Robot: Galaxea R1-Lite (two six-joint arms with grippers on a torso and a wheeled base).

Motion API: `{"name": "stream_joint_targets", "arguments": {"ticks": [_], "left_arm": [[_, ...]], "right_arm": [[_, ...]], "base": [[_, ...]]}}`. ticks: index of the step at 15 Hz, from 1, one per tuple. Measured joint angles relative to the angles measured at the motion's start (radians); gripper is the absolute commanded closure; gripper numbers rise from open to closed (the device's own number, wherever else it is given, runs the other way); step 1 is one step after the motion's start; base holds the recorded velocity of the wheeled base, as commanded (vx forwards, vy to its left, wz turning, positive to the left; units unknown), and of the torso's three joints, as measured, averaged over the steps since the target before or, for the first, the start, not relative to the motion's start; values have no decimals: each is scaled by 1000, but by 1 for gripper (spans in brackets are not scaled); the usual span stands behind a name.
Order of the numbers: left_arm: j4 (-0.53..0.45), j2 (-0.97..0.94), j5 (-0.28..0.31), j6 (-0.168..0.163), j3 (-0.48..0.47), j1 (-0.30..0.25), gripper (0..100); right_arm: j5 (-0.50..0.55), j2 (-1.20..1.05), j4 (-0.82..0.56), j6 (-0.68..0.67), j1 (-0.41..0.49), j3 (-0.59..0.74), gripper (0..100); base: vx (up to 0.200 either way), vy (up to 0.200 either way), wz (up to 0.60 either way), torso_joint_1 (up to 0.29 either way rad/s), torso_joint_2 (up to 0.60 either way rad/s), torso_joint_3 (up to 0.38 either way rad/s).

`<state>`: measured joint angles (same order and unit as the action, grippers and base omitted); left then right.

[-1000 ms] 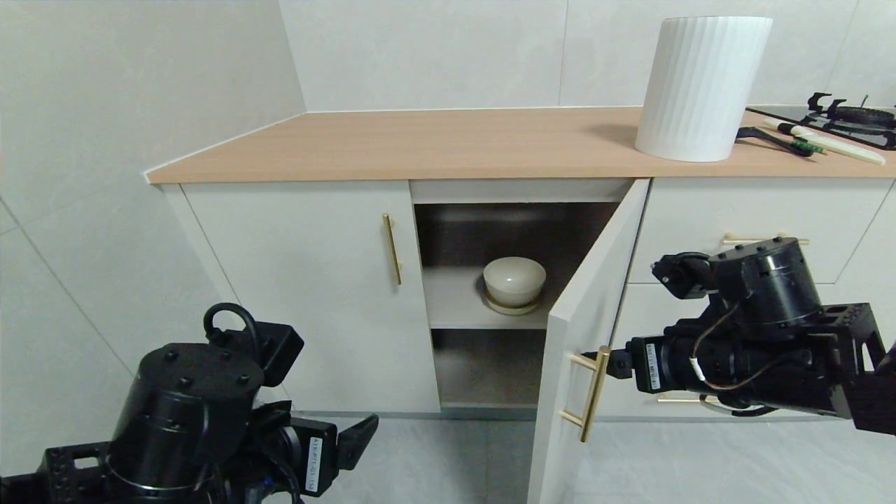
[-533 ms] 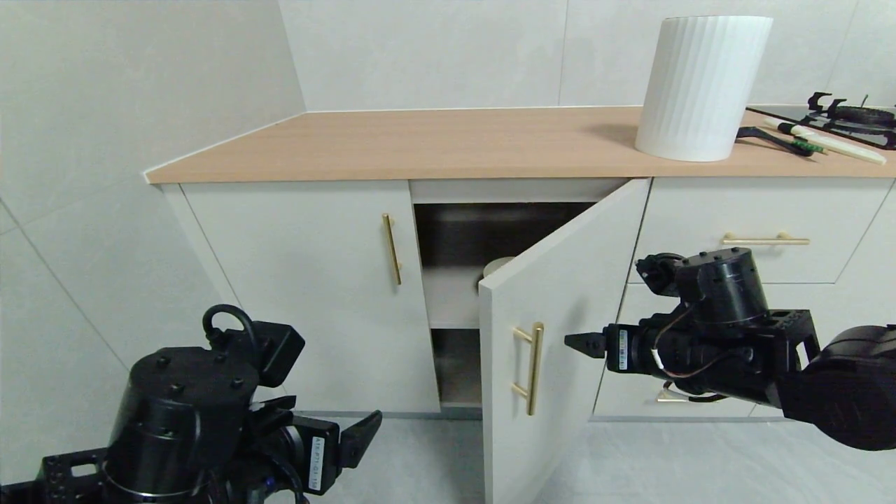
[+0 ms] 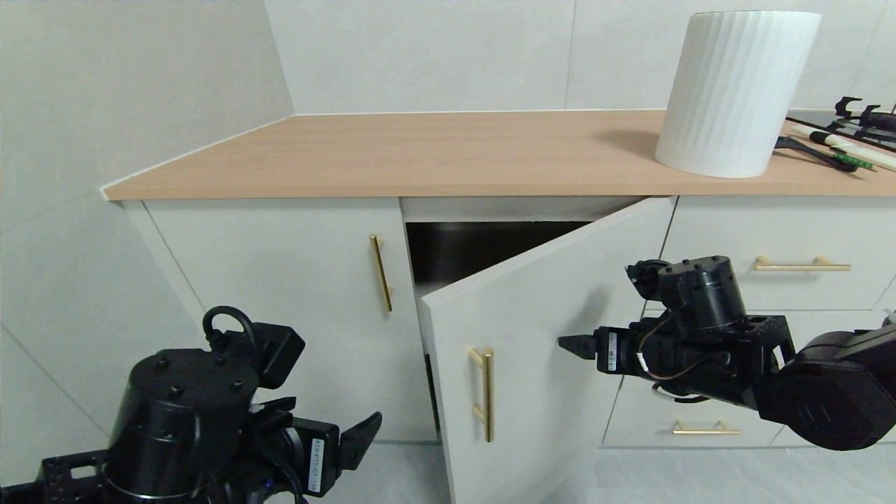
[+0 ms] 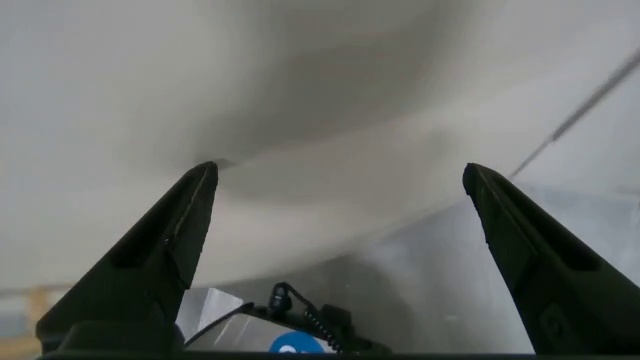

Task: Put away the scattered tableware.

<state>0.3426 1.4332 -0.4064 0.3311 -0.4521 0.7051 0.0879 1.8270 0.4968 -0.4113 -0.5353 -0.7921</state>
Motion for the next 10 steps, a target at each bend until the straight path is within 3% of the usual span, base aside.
{"name": "stream_joint_targets", "arguments": {"ticks": [5,10], "left_arm": [[0,1,0,0,0,1,0],[0,1,0,0,1,0,0]], "right_arm": [[1,9,14,-2,0,0,0],[58,50,127,-45,0,-8,0]], "base": [[0,0,0,0,0,0],[0,0,0,0,0,0]]}}
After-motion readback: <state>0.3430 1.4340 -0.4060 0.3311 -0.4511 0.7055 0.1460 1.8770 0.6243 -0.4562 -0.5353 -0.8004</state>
